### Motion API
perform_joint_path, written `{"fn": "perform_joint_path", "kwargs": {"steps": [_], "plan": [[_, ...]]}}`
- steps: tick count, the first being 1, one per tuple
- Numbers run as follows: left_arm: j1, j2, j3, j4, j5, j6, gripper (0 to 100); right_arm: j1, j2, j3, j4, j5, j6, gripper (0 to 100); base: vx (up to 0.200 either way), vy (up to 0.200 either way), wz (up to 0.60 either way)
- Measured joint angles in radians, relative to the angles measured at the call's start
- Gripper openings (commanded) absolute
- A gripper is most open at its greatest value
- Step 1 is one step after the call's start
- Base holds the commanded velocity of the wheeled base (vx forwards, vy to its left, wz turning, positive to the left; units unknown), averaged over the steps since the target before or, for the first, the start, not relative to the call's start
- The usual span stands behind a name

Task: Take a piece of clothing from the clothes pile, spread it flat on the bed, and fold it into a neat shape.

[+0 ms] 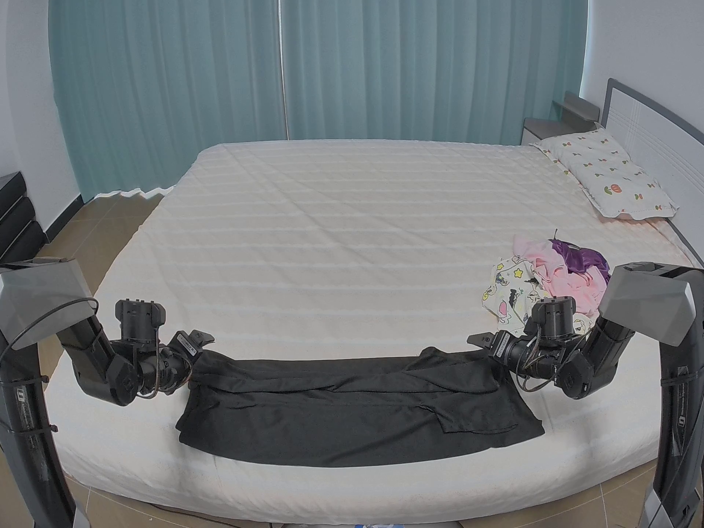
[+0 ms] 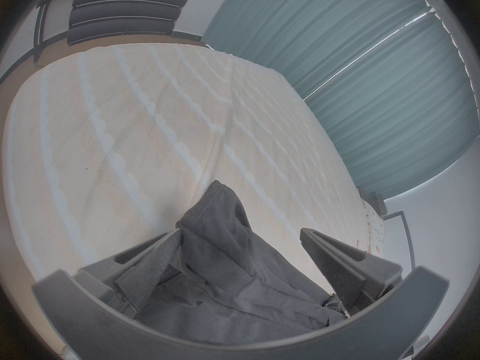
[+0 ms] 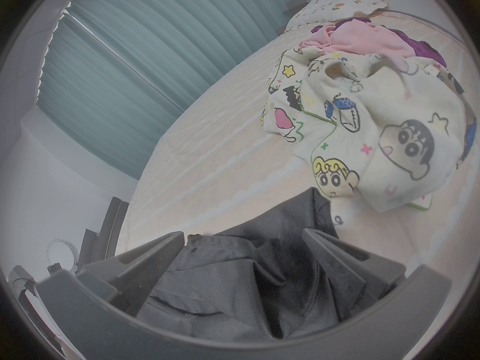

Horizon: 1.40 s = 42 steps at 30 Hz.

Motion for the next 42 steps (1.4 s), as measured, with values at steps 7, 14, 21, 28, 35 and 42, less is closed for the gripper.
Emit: {"fn": "perform_joint_path", "kwargs": {"steps": [7,14,21,28,35,42], "plan": [[0.032,0.0,-0.121,0.215,0.005,0.158,100,0.002,-0.007,0.036,-0.013,-0.021,0.031,100,0.0,0.0,0.0],[0.053,-0.019,-0.199,0.382,0.002,0.23,100,0.002,-0.006,0.05,-0.016,-0.026,0.076,100,0.0,0.0,0.0],[0.051,0.045,-0.326,0.397,0.007,0.23,100,0.002,-0.006,0.058,-0.017,-0.027,0.088,100,0.0,0.0,0.0],[0.037,0.131,-0.391,0.399,0.002,0.23,100,0.003,-0.006,0.063,-0.02,-0.026,0.089,100,0.0,0.0,0.0],[0.019,0.177,-0.422,0.397,0.007,0.241,0,0.003,-0.006,0.071,-0.039,-0.027,0.09,100,0.0,0.0,0.0],[0.018,0.196,-0.43,0.399,0.043,0.235,0,-0.001,-0.007,0.076,-0.039,-0.028,0.089,100,0.0,0.0,0.0]]}}
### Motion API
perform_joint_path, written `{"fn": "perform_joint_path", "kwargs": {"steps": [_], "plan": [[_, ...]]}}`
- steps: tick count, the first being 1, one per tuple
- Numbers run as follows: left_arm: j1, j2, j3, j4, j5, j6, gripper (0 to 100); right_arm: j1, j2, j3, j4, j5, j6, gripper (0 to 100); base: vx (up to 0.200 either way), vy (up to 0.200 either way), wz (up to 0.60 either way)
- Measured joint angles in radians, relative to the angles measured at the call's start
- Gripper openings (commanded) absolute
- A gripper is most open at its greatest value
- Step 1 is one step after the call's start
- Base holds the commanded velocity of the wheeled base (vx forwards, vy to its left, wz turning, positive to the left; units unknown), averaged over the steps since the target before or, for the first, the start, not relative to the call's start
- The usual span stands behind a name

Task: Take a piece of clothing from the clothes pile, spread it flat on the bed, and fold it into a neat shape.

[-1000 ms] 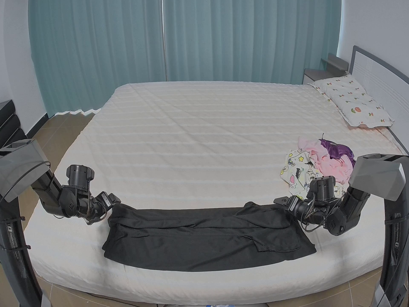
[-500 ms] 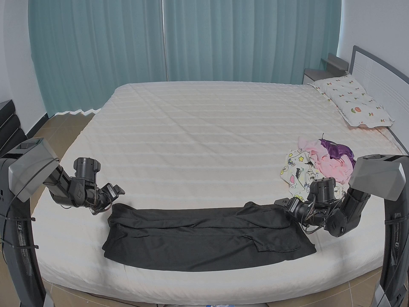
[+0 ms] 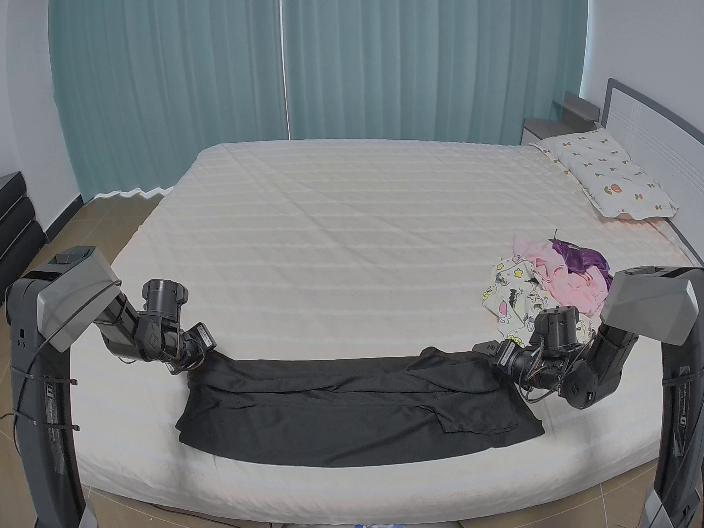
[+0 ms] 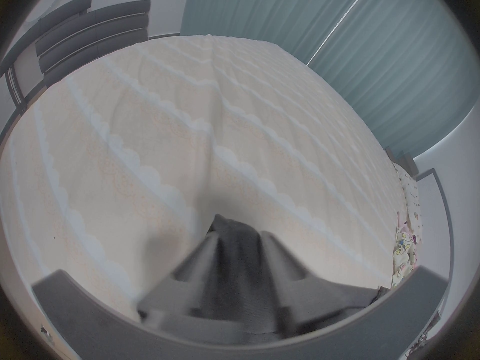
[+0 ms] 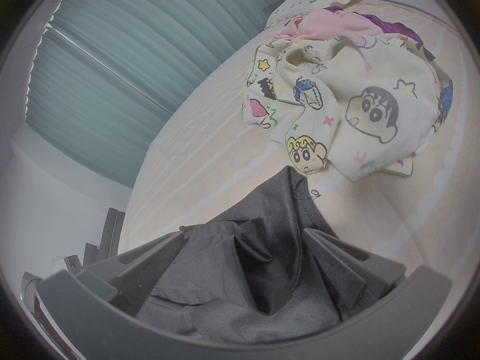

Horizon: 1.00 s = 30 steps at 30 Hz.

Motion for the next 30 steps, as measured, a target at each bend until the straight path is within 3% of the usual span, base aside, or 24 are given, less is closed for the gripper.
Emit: {"fn": "perform_joint_path", "kwargs": {"steps": [5,16,30], "plan": [[0.011,0.001,0.002,-0.004,0.037,-0.032,0,-0.01,-0.001,0.004,0.002,-0.003,-0.003,100,0.0,0.0,0.0],[0.012,-0.004,0.011,-0.006,0.039,-0.067,0,-0.057,-0.007,0.024,0.013,-0.005,-0.01,100,0.0,0.0,0.0],[0.01,-0.008,0.023,-0.006,0.036,-0.073,0,-0.024,0.02,-0.041,0.016,-0.004,-0.01,100,0.0,0.0,0.0]]}}
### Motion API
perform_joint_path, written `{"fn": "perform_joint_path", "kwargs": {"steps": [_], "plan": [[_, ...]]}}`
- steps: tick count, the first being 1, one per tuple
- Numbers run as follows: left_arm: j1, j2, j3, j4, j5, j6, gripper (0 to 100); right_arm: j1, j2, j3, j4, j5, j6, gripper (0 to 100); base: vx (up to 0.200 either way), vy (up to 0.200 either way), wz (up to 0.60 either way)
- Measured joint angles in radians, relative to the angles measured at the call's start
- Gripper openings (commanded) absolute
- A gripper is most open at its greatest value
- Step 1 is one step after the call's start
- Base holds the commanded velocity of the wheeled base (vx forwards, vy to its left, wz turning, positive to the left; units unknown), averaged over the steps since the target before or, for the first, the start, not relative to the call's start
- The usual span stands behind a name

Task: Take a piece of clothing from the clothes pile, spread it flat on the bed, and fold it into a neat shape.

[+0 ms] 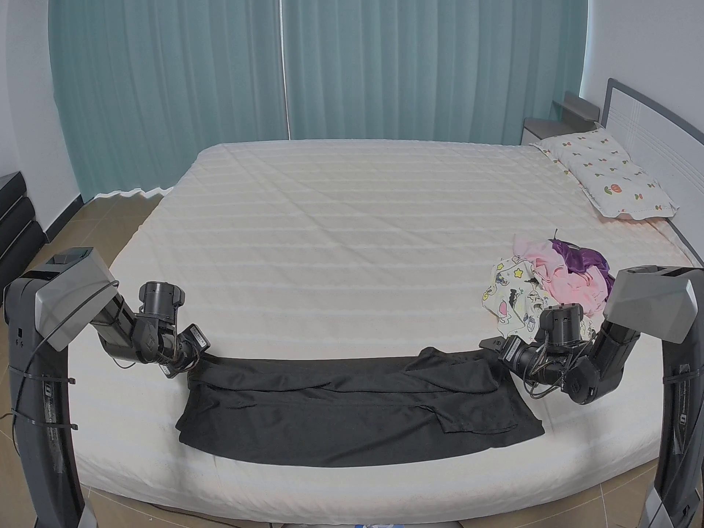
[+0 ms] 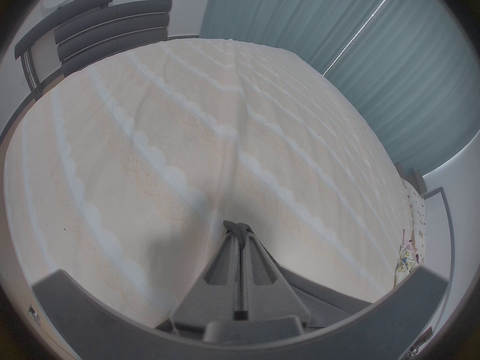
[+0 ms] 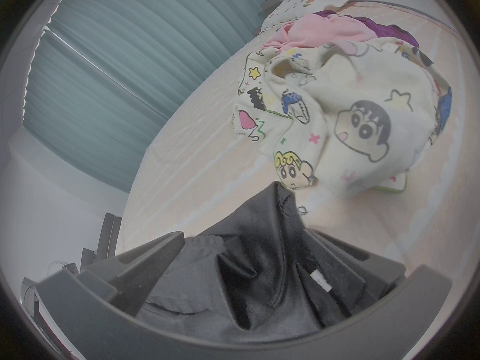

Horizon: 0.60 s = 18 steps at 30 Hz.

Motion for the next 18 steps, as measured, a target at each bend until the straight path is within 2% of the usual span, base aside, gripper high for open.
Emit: {"fn": "perform_joint_path", "kwargs": {"steps": [1,7,18], "plan": [[0.0,0.0,0.0,0.0,0.0,0.0,0,0.003,0.005,-0.008,0.002,0.0,0.0,0,0.0,0.0,0.0],[0.0,-0.001,0.0,0.0,0.0,0.0,0,0.008,0.021,-0.04,0.063,-0.016,-0.001,0,0.0,0.0,0.0],[0.0,-0.002,0.003,0.0,0.0,-0.006,0,-0.014,0.015,-0.035,0.06,-0.034,0.002,0,0.0,0.0,0.0]]}}
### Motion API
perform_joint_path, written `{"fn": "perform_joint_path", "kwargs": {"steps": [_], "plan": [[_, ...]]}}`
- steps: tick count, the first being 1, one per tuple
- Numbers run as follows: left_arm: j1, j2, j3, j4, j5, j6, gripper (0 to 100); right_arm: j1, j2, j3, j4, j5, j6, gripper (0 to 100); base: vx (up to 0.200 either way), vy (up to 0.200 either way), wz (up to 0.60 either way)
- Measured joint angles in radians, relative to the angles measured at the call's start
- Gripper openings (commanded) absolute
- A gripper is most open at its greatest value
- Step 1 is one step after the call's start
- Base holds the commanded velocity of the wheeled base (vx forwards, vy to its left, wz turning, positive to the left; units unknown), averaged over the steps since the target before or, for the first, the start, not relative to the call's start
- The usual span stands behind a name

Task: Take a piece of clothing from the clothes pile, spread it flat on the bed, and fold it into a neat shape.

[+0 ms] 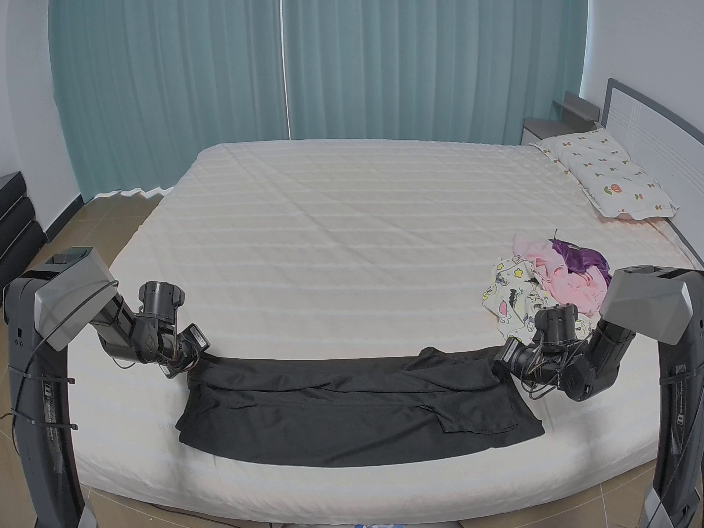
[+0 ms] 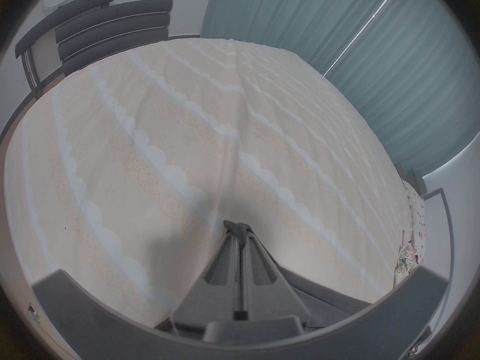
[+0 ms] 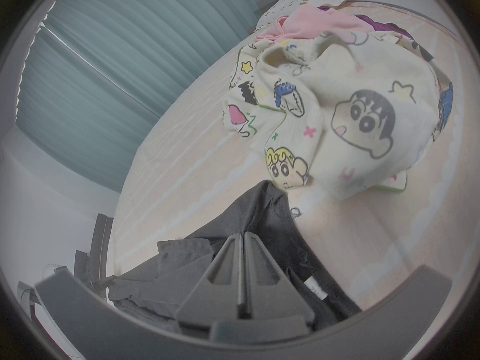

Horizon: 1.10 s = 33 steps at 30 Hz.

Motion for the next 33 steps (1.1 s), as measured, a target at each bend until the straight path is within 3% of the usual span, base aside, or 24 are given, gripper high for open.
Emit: {"fn": "perform_joint_path", "kwargs": {"steps": [3,4,5,15,20,24,30,33], "plan": [[0.0,0.0,0.0,0.0,-0.001,-0.001,0,-0.006,-0.001,0.001,-0.001,0.0,0.0,0,0.0,0.0,0.0],[0.0,0.0,0.001,0.0,-0.004,-0.001,0,-0.007,-0.001,0.001,-0.001,0.0,0.0,100,0.0,0.0,0.0],[0.0,0.0,0.001,0.0,-0.006,-0.001,100,-0.008,-0.001,0.001,-0.001,0.0,0.0,100,0.0,0.0,0.0],[0.009,-0.034,0.025,0.0,-0.013,-0.003,100,-0.016,-0.037,0.052,-0.04,0.004,0.009,100,0.0,0.0,0.0],[0.03,-0.116,0.078,0.0,-0.097,-0.011,100,-0.029,-0.09,0.169,-0.103,0.01,0.003,100,0.0,0.0,0.0],[0.041,-0.192,0.154,0.0,-0.169,-0.019,100,-0.03,-0.132,0.269,-0.175,0.014,0.002,100,-0.15,0.0,0.0],[0.042,-0.247,0.316,-0.027,-0.194,-0.021,100,-0.024,-0.158,0.394,-0.297,0.016,0.007,100,-0.2,0.0,0.0],[0.04,-0.261,0.389,-0.074,-0.199,-0.021,100,-0.023,-0.156,0.442,-0.356,0.017,0.011,100,0.0,0.0,0.0]]}}
